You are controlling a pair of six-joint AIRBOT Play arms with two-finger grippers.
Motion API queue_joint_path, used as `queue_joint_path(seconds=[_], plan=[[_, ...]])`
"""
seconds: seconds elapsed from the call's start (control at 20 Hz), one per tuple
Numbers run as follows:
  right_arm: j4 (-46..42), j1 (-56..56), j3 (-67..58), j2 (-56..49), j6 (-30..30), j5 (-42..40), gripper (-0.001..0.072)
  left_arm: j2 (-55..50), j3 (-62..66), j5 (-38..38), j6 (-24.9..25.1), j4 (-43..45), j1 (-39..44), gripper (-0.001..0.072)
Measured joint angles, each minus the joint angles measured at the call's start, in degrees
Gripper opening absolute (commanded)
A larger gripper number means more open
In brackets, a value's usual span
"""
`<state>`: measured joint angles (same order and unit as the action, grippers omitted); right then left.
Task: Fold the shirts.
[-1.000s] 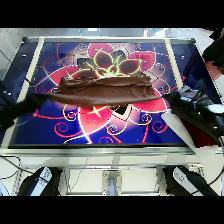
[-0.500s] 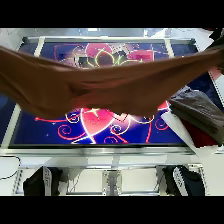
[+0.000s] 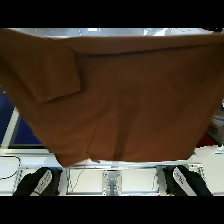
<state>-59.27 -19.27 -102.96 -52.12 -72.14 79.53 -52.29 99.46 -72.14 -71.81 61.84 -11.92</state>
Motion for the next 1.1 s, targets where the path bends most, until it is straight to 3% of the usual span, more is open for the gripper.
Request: queue_joint_path(seconds=[0.25, 0.5, 0.75, 1.1], plan=[[1.64, 1.14, 10.93, -15.39, -0.39, 1.90, 0.0013, -18.69, -2.16, -2.84, -1.14, 6.71, 4.59, 0.0010], [2.08, 6.51, 17.66, -30.05, -0.90, -11.26, 0.0013, -35.36, -2.71, 8.37, -1.95, 10.34, 5.90, 0.0011], [1.90, 10.34, 18.99, -36.92, -2.05, -24.13, 0.0013, -41.09, -2.78, 15.17, -2.73, 11.30, 6.60, 0.0011], [-1.57, 11.39, 20.72, -38.77, -2.36, -21.38, 0.0013, -42.77, -10.25, 7.45, -2.99, 14.47, 6.78, 0.0011]])
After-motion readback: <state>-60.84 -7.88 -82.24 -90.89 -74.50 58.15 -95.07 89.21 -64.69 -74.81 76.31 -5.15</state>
